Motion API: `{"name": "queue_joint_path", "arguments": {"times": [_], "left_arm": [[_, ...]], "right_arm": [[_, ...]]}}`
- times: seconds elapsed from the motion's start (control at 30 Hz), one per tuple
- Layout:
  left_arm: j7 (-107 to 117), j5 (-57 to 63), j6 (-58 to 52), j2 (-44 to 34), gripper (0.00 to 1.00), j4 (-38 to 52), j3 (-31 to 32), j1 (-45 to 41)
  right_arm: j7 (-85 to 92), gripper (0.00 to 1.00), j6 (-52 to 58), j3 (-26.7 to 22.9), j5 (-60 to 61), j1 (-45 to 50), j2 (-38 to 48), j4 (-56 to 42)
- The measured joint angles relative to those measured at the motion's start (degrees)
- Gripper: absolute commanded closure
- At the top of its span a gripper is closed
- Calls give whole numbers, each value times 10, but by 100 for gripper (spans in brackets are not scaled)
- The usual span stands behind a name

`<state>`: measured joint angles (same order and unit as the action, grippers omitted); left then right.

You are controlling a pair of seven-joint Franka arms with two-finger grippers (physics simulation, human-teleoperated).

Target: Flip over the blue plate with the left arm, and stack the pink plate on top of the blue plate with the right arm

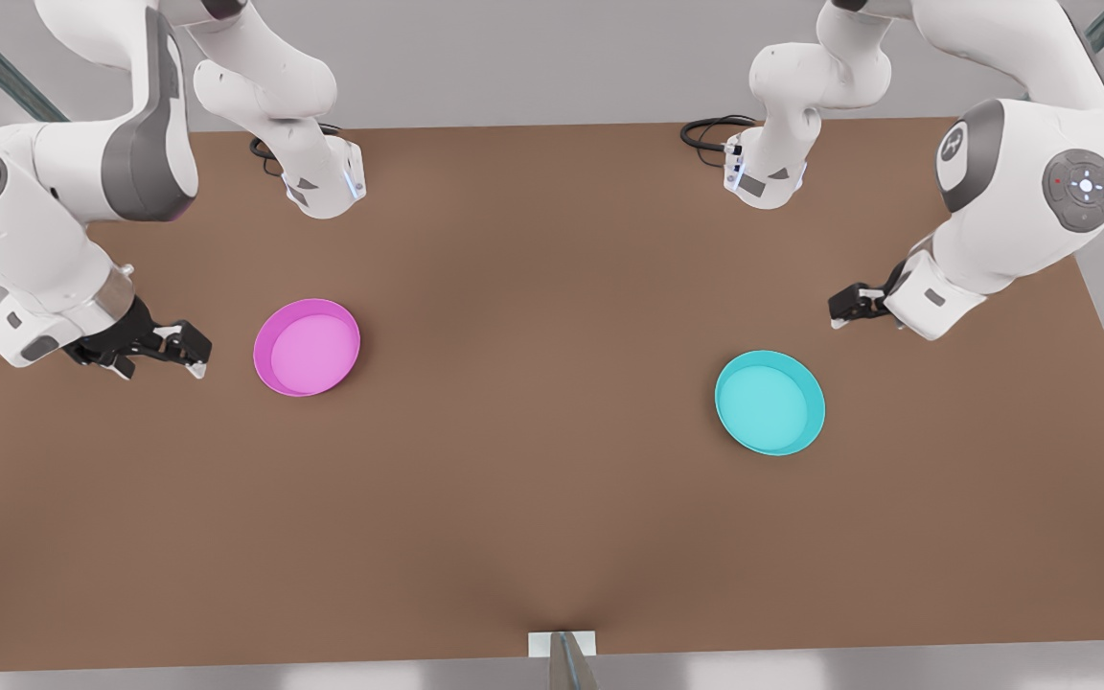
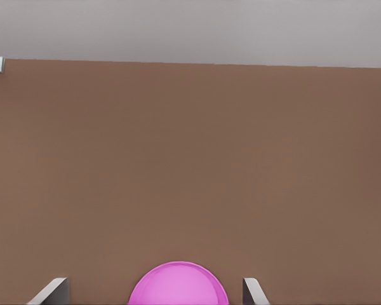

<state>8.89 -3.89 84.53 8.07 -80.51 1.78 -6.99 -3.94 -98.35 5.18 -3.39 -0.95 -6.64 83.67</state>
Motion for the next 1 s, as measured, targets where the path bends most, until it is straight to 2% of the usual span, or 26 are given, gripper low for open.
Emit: {"name": "queue_joint_path", "arguments": {"times": [0.03,0.1,0.13,0.17,0.27,0.33,0.37,0.47,0.53,0.57,0.73,1.0], "left_arm": [[-1,0,-1,17,0,-1,0,3],[7,-4,-12,111,0,-3,-1,52],[8,-13,-7,144,0,0,1,48],[-4,-29,6,172,0,2,0,100],[-67,-99,15,217,0,22,-1,143],[-206,-136,97,236,0,-40,-1,188],[-275,-149,116,261,0,-41,0,205],[-370,-163,126,259,0,-49,0,207],[-376,-167,314,194,0,-232,2,189],[-384,-168,363,188,0,-274,6,190],[-384,-208,400,195,0,-335,17,215],[-390,-268,403,216,0,-338,33,204]], "right_arm": [[0,0,0,0,0,-2,-1,0],[0,0,8,-2,1,-3,1,0],[1,0,9,-2,1,-4,1,0],[1,0,8,-2,1,-3,1,-1],[5,0,8,-4,1,-4,0,-1],[6,0,7,-4,1,-7,-3,0],[6,0,7,-4,1,-5,-4,0],[6,0,7,-4,2,-8,-5,0],[6,0,6,-4,2,-7,-6,0],[6,0,6,-4,3,-7,-5,0],[6,0,6,-5,5,-18,-3,-1],[6,0,29,1,7,-15,5,-16]]}}
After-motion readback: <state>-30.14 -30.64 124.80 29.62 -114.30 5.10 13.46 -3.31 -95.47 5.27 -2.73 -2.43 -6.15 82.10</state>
